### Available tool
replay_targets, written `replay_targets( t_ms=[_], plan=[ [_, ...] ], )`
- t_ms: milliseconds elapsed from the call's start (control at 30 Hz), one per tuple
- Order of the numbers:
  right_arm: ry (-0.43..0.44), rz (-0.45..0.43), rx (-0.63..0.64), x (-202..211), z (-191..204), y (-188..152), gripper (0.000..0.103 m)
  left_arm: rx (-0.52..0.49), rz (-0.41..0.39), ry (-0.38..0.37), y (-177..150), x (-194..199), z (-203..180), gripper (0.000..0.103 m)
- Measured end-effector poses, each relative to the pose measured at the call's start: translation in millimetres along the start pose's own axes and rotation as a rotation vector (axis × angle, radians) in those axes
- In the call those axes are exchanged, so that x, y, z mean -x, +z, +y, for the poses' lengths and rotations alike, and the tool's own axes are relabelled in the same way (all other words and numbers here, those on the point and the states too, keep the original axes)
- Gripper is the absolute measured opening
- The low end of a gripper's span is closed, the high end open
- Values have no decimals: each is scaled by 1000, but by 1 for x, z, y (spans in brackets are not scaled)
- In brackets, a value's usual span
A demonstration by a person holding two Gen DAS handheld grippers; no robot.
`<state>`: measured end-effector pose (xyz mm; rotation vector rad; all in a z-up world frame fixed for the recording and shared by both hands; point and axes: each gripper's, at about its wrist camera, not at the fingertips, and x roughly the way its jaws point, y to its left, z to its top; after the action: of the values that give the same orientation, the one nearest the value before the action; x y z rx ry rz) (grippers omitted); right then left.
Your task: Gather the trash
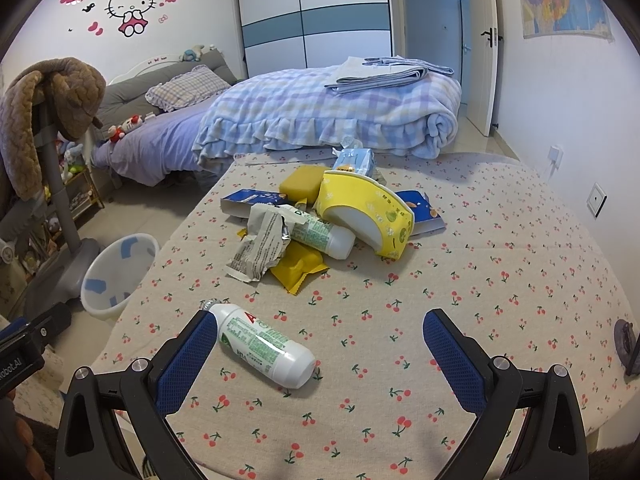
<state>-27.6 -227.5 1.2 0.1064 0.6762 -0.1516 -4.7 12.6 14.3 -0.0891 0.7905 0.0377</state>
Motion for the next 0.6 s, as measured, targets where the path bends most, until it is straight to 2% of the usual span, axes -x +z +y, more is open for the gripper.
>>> replay_targets(
  t_ms=[600],
  plan=[
    [-1,15,-21,2,-7,5,103,-31,-1,-7,7,4,-10,101]
  ],
)
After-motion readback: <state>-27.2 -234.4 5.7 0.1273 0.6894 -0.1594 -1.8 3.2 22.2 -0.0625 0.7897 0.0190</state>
